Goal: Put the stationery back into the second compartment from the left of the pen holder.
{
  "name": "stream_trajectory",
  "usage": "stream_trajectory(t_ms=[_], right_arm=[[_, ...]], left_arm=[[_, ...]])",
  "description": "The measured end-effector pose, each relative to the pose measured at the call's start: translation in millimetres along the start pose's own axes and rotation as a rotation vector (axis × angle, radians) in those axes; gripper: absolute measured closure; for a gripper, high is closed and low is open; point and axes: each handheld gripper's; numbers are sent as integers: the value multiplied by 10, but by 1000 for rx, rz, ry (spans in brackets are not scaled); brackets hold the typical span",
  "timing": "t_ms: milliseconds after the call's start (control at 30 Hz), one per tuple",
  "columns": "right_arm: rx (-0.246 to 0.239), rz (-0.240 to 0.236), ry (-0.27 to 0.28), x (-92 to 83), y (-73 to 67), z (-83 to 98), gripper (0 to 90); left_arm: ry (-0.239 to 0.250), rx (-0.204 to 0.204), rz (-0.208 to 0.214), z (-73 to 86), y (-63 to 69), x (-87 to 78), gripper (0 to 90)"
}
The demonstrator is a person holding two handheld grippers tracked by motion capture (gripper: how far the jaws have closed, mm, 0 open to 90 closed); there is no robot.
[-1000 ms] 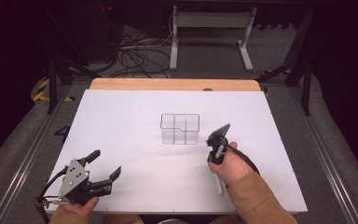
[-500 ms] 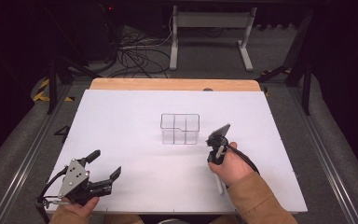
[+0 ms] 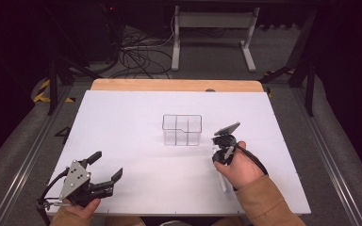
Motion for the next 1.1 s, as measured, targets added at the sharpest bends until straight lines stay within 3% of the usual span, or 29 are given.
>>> stream_trajectory(t_ms=[300, 667, 800, 867, 1100], right_arm=[[-14, -21, 76, -127, 49, -3, 786], [-26, -30, 111, -212, 66, 6, 786], [-67, -55, 192, -296, 85, 14, 787], [-71, -62, 207, -317, 87, 14, 786], [-164, -103, 372, -486, 119, 42, 787]], left_arm=[[2, 7, -1, -3, -12, -6, 149], [1, 11, -2, -4, -7, -6, 149], [2, 9, -2, -4, -10, -7, 149], [2, 10, -2, -4, -10, -7, 148], [3, 7, -4, -3, -4, -7, 148]])
Point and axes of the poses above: each handheld gripper's, and its own axes: x roughly forward along the jaws, z roughly out of its underside, y roughly to its right, and after that the axes turned 4 degrees about -x, right-handed
